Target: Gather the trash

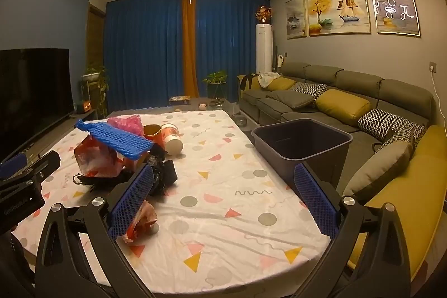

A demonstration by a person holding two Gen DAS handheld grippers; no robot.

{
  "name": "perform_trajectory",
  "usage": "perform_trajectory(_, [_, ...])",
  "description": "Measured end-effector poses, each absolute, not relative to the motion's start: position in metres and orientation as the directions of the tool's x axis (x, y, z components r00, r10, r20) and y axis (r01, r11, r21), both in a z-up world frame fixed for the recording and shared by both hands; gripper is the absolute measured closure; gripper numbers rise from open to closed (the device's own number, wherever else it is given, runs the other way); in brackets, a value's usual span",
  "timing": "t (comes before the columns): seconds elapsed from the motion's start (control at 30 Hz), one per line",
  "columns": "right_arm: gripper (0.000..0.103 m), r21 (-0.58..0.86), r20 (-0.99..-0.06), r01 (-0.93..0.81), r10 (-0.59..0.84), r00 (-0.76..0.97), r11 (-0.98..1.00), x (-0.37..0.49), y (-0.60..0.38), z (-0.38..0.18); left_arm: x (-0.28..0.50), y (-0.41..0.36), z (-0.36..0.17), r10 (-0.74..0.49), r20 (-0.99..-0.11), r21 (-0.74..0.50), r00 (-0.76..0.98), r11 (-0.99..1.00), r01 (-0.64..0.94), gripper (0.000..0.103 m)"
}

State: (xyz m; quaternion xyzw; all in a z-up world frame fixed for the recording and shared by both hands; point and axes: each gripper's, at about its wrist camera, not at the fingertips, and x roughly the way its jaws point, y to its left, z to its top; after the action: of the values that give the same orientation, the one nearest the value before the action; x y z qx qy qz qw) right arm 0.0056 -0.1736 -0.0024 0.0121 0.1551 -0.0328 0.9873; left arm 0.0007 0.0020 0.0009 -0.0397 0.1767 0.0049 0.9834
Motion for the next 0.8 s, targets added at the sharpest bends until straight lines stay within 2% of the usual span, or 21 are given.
perform_trajectory(0.8, [0.005,0.017,-0.3,0.081,-0.073,0.951,0.997,0.0083,-0.1779,-0.0023,0.0047,-0.003,-0.0022,-0.006,-0.354,-0.077,0.935,0.997,-0.022,0.013])
